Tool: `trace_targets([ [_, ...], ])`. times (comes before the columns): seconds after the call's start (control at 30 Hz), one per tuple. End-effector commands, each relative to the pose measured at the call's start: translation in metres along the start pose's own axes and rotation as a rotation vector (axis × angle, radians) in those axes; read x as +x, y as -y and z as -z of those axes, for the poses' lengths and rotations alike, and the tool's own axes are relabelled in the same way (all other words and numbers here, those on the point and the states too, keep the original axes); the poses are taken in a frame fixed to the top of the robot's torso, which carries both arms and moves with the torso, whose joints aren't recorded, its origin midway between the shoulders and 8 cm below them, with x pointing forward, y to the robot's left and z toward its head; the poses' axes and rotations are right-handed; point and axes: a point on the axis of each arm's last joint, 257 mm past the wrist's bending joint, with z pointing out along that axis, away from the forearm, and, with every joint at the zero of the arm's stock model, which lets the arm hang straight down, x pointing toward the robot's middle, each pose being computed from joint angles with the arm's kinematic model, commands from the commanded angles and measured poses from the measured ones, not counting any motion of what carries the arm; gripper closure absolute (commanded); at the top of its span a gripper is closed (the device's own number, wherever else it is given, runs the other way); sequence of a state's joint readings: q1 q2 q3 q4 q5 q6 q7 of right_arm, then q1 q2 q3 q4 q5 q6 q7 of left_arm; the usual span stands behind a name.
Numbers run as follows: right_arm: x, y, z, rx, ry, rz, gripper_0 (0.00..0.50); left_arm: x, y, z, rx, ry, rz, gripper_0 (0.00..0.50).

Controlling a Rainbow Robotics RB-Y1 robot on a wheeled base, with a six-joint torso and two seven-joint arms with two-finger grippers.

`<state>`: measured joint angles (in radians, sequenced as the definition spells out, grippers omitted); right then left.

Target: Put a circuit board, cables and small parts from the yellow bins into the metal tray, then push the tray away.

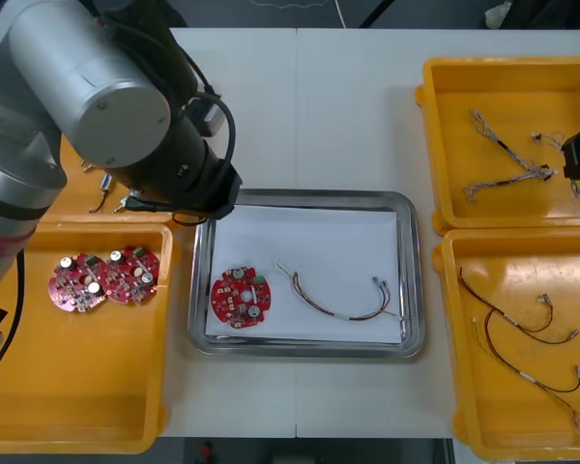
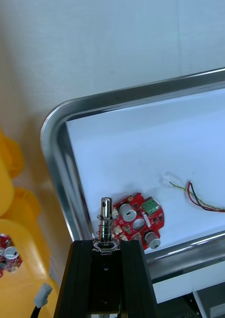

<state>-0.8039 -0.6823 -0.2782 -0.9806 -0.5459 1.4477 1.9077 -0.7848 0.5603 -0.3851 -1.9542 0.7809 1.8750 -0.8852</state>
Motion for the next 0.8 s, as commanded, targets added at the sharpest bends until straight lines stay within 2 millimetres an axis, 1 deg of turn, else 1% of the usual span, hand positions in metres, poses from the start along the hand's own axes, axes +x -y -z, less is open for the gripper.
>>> trace_targets([
  [0.03, -0.024, 0.009, 0.042, 0.032, 0.057, 0.07, 0.5, -0.017, 0.035, -0.006, 0.033, 0.043, -0.042, 0.495],
  [0.2, -0.027, 0.002, 0.061, 0.041, 0.05, 0.109, 0.5, -0.015, 0.042, -0.028, 0.03, 0.039, -0.058, 0.494],
  [0.27, -0.029, -0.002, 0.072, 0.048, 0.048, 0.133, 0.5, -0.013, 0.041, -0.039, 0.018, 0.033, -0.064, 0.493],
  [0.37, -0.027, -0.009, 0.082, 0.052, 0.032, 0.17, 0.5, -0.011, 0.038, -0.05, 0.014, 0.019, -0.057, 0.493],
  [0.53, -0.021, -0.022, 0.099, 0.042, 0.004, 0.217, 0.5, -0.012, 0.033, -0.059, 0.0, 0.016, -0.054, 0.494],
  [0.57, -0.021, -0.022, 0.099, 0.042, 0.004, 0.217, 0.5, -0.012, 0.033, -0.059, 0.0, 0.016, -0.054, 0.494],
  [0.63, -0.016, -0.03, 0.106, 0.03, -0.017, 0.243, 0.5, -0.013, 0.026, -0.067, -0.032, 0.022, -0.064, 0.494],
  [0.8, -0.012, -0.041, 0.117, 0.028, -0.032, 0.298, 0.5, -0.015, 0.02, -0.08, -0.036, 0.019, -0.051, 0.493],
])
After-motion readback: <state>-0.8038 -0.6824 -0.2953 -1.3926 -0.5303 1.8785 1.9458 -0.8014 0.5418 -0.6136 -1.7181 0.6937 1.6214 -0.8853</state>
